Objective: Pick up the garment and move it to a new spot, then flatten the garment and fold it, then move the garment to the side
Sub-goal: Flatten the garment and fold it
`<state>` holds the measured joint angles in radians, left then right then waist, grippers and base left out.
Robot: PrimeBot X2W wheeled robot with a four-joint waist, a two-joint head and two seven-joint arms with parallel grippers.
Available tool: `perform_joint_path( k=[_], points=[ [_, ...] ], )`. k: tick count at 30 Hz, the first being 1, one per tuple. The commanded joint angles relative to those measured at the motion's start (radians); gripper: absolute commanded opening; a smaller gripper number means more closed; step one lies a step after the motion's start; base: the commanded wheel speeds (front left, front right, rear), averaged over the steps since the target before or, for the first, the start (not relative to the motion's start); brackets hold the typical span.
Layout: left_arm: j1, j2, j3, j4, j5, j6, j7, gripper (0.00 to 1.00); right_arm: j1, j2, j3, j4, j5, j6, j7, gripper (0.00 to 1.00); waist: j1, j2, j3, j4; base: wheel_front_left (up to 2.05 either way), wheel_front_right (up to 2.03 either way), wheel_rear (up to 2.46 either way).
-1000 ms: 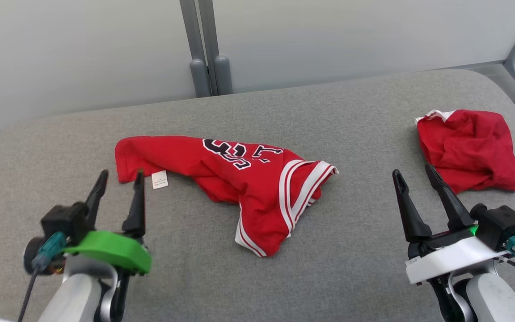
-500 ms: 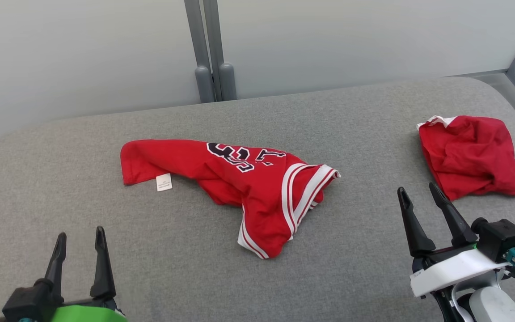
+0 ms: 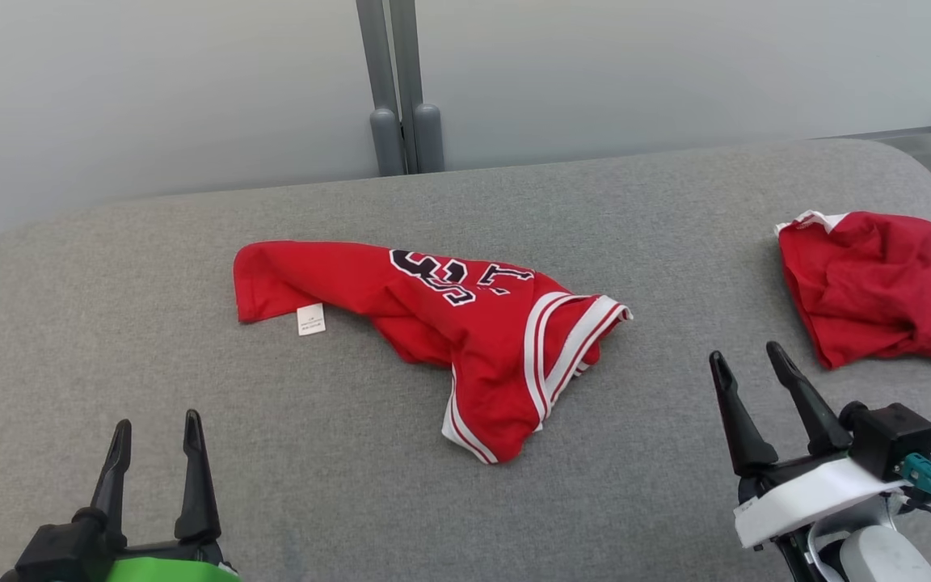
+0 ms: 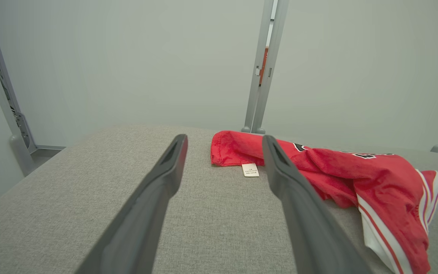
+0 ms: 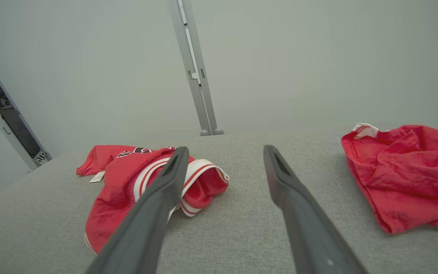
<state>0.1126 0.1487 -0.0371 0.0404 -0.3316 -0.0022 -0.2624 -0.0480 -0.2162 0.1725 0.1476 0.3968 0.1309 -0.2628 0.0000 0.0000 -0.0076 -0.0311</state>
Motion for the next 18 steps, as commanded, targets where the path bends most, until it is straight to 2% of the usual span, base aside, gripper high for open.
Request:
perform_joint_path(
  k=[1,5,11,18],
  points=[
    [-0.012,-0.005,0.006,0.006,0.009,-0.009,-0.003,1.0,-0.002,-0.008,0.015,0.02,0.005,0.0,-0.003,1.0,0.0,0.0,0.0,0.005,0.0,0.0,0.0],
    [-0.024,-0.019,0.013,0.019,0.025,-0.029,-0.003,1.0,-0.035,-0.018,0.09,0.088,0.044,0.0,0.039,1.0,0.0,0.0,0.001,0.021,0.0,0.0,0.0],
    [-0.056,-0.028,-0.008,0.041,0.039,-0.058,-0.003,1.0,-0.148,-0.038,0.263,0.22,0.173,-0.001,0.2,1.0,0.0,0.0,0.019,0.083,0.0,0.0,0.0],
    [-0.111,-0.032,-0.036,0.068,0.053,-0.074,-0.003,1.0,-0.305,-0.022,0.333,0.407,0.28,-0.001,0.328,1.0,0.0,0.0,0.059,0.168,0.0,0.0,0.0]
  ],
)
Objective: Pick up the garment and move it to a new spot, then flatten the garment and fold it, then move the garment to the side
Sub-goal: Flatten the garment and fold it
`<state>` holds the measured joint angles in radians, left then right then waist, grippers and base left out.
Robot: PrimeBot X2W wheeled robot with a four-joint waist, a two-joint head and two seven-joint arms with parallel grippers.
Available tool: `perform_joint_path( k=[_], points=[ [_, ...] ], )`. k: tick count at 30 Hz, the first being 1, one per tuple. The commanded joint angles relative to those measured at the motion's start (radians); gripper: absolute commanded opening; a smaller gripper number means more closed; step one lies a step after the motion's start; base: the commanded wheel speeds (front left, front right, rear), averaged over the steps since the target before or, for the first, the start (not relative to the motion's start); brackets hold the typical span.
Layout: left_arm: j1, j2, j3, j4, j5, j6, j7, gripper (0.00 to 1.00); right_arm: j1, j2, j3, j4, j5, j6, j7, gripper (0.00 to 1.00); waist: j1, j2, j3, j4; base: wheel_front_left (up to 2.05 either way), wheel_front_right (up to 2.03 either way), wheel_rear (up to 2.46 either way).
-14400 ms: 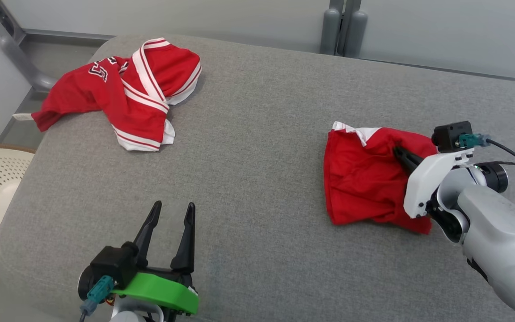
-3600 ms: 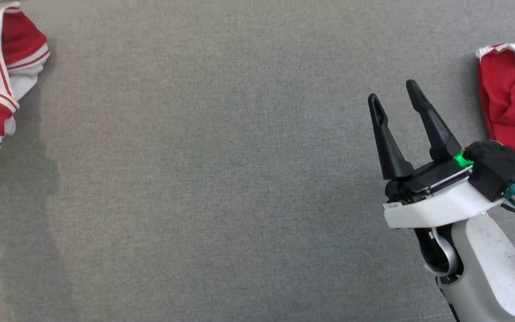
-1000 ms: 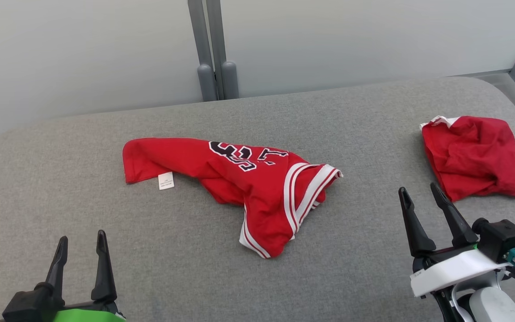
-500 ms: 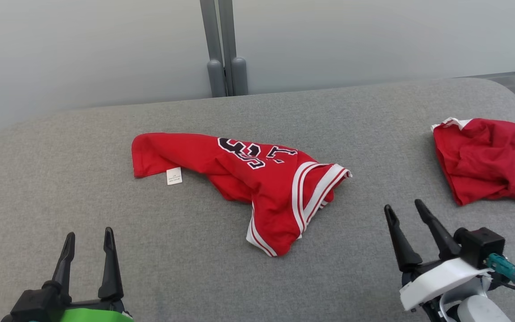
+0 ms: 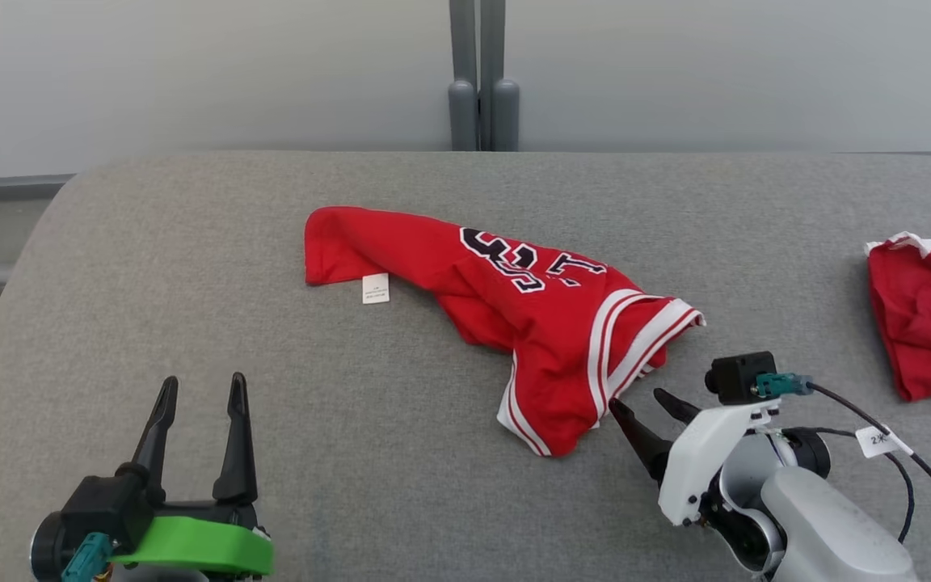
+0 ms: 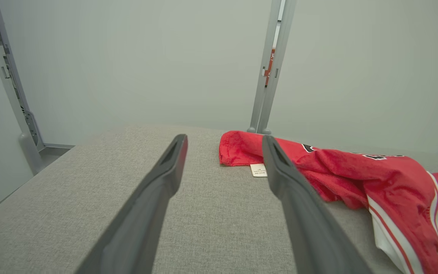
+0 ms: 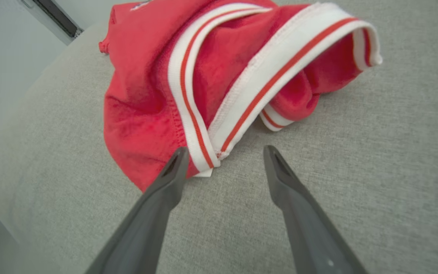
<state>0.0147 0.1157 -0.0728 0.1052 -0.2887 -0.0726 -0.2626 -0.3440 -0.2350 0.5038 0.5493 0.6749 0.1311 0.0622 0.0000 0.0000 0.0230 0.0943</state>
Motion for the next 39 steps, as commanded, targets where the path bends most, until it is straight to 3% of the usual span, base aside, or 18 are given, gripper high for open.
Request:
perform_joint_path(
  k=[1,9,10,11,12,14,21,25,34,39],
  points=[
    [-0.02,-0.001,-0.005,0.01,0.01,-0.006,-0.003,1.0,-0.027,-0.001,0.01,0.034,0.016,-0.001,0.011,1.0,0.0,0.0,0.034,0.056,0.0,0.0,0.0],
    [-0.046,-0.006,-0.004,0.04,0.012,-0.015,-0.003,1.0,-0.112,0.006,0.063,0.176,0.075,-0.001,0.009,1.0,0.0,0.0,0.056,0.119,0.0,0.0,0.0],
    [-0.046,-0.006,-0.002,0.042,0.013,-0.015,-0.003,1.0,-0.119,0.005,0.069,0.182,0.084,-0.001,-0.003,0.82,0.0,0.0,0.056,0.122,0.0,0.0,0.0],
    [-0.046,-0.006,-0.001,0.045,0.013,-0.016,-0.003,1.0,-0.122,0.004,0.074,0.188,0.088,-0.001,-0.012,0.48,0.0,0.0,0.055,0.123,0.0,0.0,0.0],
    [-0.045,-0.006,0.001,0.048,0.013,-0.016,-0.003,1.0,-0.123,0.002,0.082,0.193,0.094,-0.001,-0.024,0.25,0.0,0.0,0.052,0.123,0.0,0.0,0.0],
    [-0.04,-0.005,0.005,0.052,0.013,-0.017,-0.003,1.0,-0.122,-0.003,0.091,0.196,0.104,-0.001,-0.046,0.0,0.0,0.0,0.044,0.118,0.0,0.0,0.0],
    [-0.019,-0.01,0.015,0.062,0.007,-0.019,-0.003,1.0,-0.12,-0.051,0.121,0.139,0.134,-0.001,-0.113,0.0,0.0,0.0,0.025,0.069,0.0,0.0,0.0],
    [-0.013,-0.01,0.015,0.062,0.007,-0.023,-0.003,1.0,-0.146,-0.112,0.102,0.066,0.152,-0.001,-0.124,0.0,0.0,0.0,0.027,0.037,0.0,0.0,0.0],
    [-0.06,-0.016,-0.005,0.06,0.009,-0.029,-0.003,1.0,-0.226,-0.285,-0.021,-0.055,0.209,-0.001,-0.039,0.0,0.0,0.0,0.115,0.002,0.0,0.0,0.0],
    [-0.105,-0.014,-0.018,0.065,0.016,-0.033,-0.003,1.0,-0.307,-0.358,-0.058,0.0,0.223,-0.001,0.02,0.0,0.0,0.0,0.199,0.014,0.0,0.0,0.0]
  ],
)
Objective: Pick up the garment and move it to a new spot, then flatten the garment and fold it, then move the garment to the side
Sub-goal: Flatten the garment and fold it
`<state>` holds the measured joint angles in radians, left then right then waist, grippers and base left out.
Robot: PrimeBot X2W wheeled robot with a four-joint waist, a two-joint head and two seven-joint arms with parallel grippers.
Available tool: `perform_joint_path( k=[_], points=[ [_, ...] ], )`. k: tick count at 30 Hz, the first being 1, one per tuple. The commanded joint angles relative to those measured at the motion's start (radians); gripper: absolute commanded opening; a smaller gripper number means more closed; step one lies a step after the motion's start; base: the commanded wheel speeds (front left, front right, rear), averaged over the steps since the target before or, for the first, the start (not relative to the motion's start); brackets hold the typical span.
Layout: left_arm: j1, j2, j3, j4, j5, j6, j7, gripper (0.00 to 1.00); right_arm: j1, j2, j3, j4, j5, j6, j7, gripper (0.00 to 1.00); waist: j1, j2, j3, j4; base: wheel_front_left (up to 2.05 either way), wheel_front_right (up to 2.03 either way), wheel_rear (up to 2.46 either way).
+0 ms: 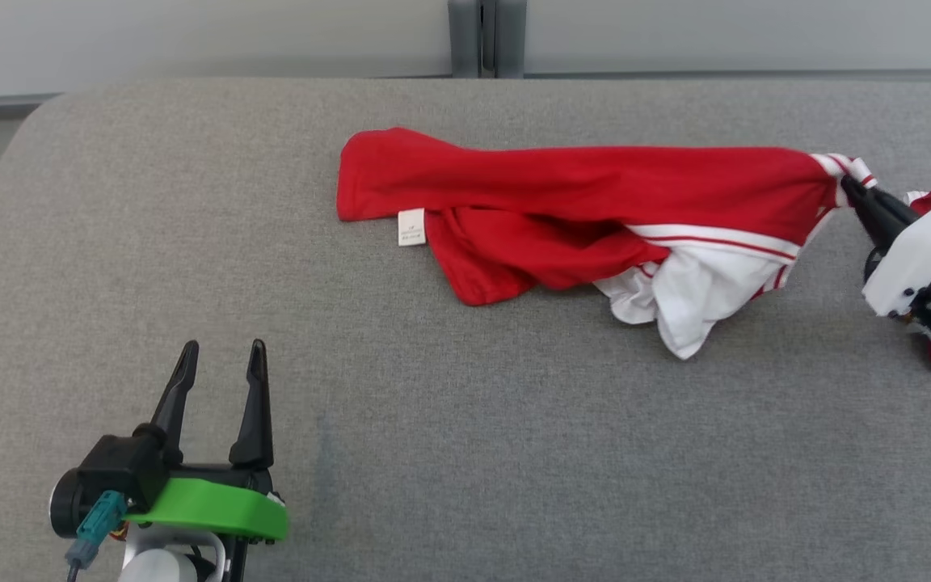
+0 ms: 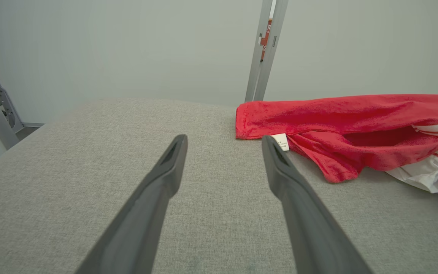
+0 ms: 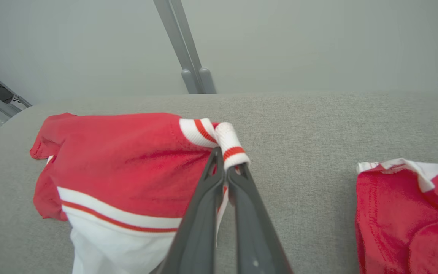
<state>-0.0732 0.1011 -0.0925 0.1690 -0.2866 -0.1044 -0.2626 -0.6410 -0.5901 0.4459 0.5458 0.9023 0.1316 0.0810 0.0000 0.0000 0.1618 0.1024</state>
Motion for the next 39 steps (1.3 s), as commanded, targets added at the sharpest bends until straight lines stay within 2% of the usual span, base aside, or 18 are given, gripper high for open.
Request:
perform_joint_path(
  k=[1,6,12,14,15,20,23,27,29,34,39],
  points=[
    [-0.026,0.002,-0.001,0.004,0.016,-0.002,-0.003,1.0,-0.035,-0.011,-0.001,0.026,-0.009,-0.002,0.004,0.0,0.0,0.0,0.079,0.011,0.0,0.0,0.0],
    [-0.076,0.007,-0.013,0.012,0.017,-0.009,-0.003,1.0,-0.164,-0.032,0.034,0.142,-0.064,-0.001,-0.015,0.0,0.0,0.0,0.159,0.035,0.0,0.0,0.0],
    [-0.121,0.007,-0.023,0.018,0.019,-0.013,-0.003,1.0,-0.317,-0.028,0.069,0.319,-0.156,-0.002,-0.122,0.0,0.0,0.0,0.216,0.059,0.0,0.0,0.0],
    [-0.128,0.004,-0.026,0.021,0.019,-0.014,-0.003,1.0,-0.356,-0.011,0.078,0.396,-0.177,-0.002,-0.147,0.85,0.0,0.0,0.22,0.064,0.0,0.0,0.0],
    [-0.129,0.003,-0.027,0.023,0.02,-0.014,-0.003,1.0,-0.371,-0.002,0.078,0.421,-0.182,-0.002,-0.159,1.0,0.0,0.0,0.219,0.066,0.0,0.0,0.0],
    [-0.117,-0.006,-0.025,0.046,0.016,-0.015,-0.003,1.0,-0.392,0.032,0.097,0.508,-0.211,-0.002,-0.263,1.0,0.0,0.0,0.17,0.056,0.0,0.0,0.0],
    [-0.102,-0.008,-0.021,0.056,0.011,-0.016,-0.003,1.0,-0.364,0.062,0.101,0.496,-0.208,-0.002,-0.32,1.0,0.0,0.0,0.123,0.04,0.0,0.0,0.0],
    [-0.081,-0.01,-0.019,0.066,0.009,-0.018,-0.003,1.0,-0.296,0.082,0.097,0.414,-0.194,-0.002,-0.345,1.0,0.0,0.0,0.058,0.007,0.0,0.0,0.0],
    [-0.071,-0.012,-0.017,0.068,0.007,-0.019,-0.003,1.0,-0.254,0.086,0.059,0.323,-0.193,-0.002,-0.348,1.0,0.0,0.0,0.031,-0.01,0.0,0.0,0.0],
    [-0.041,-0.016,-0.008,0.062,0.002,-0.018,-0.003,1.0,-0.035,0.116,-0.05,0.105,-0.246,-0.002,-0.346,1.0,0.0,0.0,-0.018,-0.047,0.0,0.0,0.0],
    [-0.032,-0.024,-0.015,0.053,0.003,-0.018,-0.003,1.0,0.103,0.137,-0.058,0.044,-0.28,-0.002,-0.346,1.0,0.0,0.0,-0.019,-0.061,0.0,0.0,0.0]
  ],
)
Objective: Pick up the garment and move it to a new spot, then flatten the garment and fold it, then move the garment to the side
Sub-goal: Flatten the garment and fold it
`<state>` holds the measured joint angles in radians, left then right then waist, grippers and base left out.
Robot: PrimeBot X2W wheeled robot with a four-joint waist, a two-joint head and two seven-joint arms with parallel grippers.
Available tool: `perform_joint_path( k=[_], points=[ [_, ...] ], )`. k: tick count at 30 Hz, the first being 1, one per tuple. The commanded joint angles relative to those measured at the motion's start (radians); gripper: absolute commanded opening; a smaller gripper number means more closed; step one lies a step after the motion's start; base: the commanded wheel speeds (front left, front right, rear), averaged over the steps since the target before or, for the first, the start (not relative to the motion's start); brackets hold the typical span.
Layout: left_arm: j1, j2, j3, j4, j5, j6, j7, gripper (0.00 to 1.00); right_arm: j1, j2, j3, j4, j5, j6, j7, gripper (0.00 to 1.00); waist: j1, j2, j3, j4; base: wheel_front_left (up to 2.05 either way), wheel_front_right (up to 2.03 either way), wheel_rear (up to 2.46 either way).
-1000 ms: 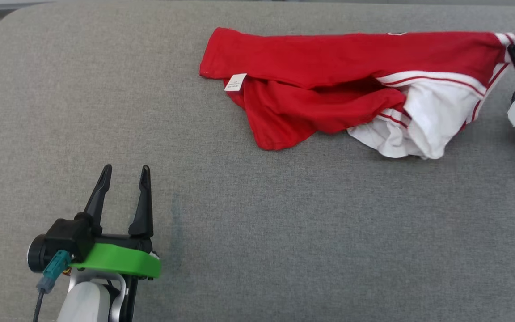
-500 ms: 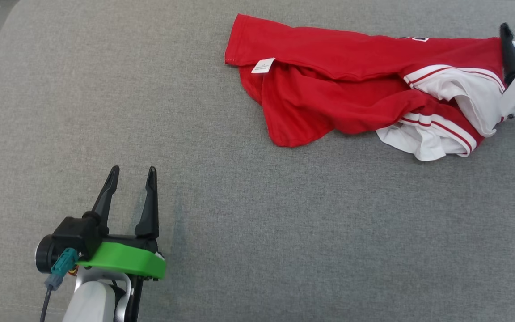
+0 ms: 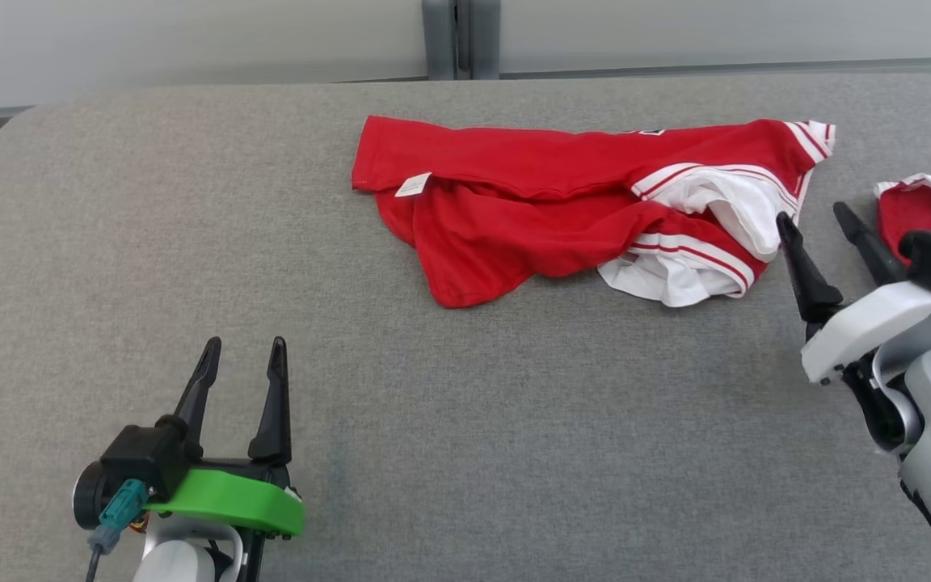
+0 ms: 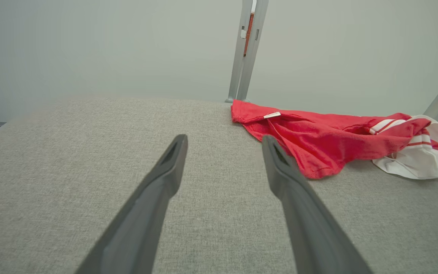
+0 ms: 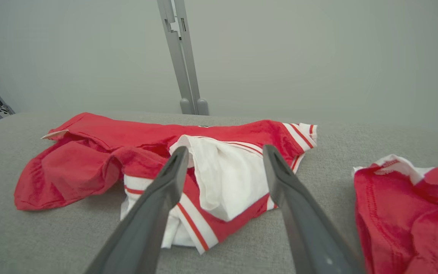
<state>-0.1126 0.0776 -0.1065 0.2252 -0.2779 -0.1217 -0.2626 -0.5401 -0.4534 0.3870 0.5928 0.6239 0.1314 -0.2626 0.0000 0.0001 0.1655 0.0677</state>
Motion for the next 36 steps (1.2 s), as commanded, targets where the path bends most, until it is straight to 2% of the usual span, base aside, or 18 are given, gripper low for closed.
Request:
perform_joint_path(
  k=[1,15,17,18,20,21,22,29,33,36],
  points=[
    [0.003,-0.002,-0.004,-0.003,-0.005,-0.001,-0.003,1.0,0.017,0.005,0.008,0.0,-0.005,-0.001,0.005,1.0,0.0,-0.0001,-0.02,-0.025,0.0,0.0,0.0],
    [-0.032,-0.007,-0.011,0.013,-0.004,-0.005,-0.003,1.0,-0.093,0.0,0.136,0.146,-0.038,-0.001,0.182,1.0,0.0,-0.0001,0.023,0.014,0.0,0.0,0.0],
    [-0.038,-0.007,-0.011,0.015,-0.003,-0.006,-0.003,1.0,-0.117,0.0,0.158,0.164,-0.036,-0.001,0.191,0.91,0.0,-0.0001,0.029,0.018,0.0,0.0,0.0],
    [-0.041,-0.007,-0.01,0.016,-0.003,-0.006,-0.003,1.0,-0.127,0.001,0.17,0.172,-0.032,-0.001,0.193,0.78,0.0,-0.0001,0.032,0.02,0.0,0.0,0.0],
    [-0.043,-0.007,-0.008,0.018,-0.003,-0.006,-0.003,1.0,-0.146,0.0,0.189,0.187,-0.026,-0.001,0.189,0.47,0.0,-0.0001,0.036,0.023,0.0,0.0,0.0],
    [-0.043,-0.007,-0.008,0.019,-0.002,-0.007,-0.003,1.0,-0.154,-0.002,0.2,0.195,-0.029,-0.001,0.19,0.2,0.0,-0.0001,0.036,0.024,0.0,0.0,0.0],
    [-0.042,-0.007,-0.007,0.02,-0.002,-0.007,-0.003,1.0,-0.165,-0.007,0.206,0.201,-0.031,-0.001,0.179,0.0,0.0,-0.0001,0.036,0.025,0.0,0.0,0.0],
    [-0.015,-0.003,0.003,0.031,0.002,-0.007,-0.003,1.0,-0.189,-0.002,0.238,0.199,-0.031,-0.001,0.099,0.0,0.0,-0.0001,-0.004,0.005,0.0,0.0,0.0],
    [0.006,0.002,0.009,0.038,0.002,-0.006,-0.003,1.0,-0.177,0.002,0.273,0.13,-0.026,-0.001,0.091,0.0,0.0,-0.0001,-0.046,-0.034,0.0,0.0,0.0],
    [0.027,0.006,0.012,0.046,0.0,-0.006,-0.003,1.0,-0.137,-0.025,0.305,0.042,-0.001,-0.002,0.127,0.0,0.0,-0.0001,-0.08,-0.066,0.0,0.0,0.0]
  ],
)
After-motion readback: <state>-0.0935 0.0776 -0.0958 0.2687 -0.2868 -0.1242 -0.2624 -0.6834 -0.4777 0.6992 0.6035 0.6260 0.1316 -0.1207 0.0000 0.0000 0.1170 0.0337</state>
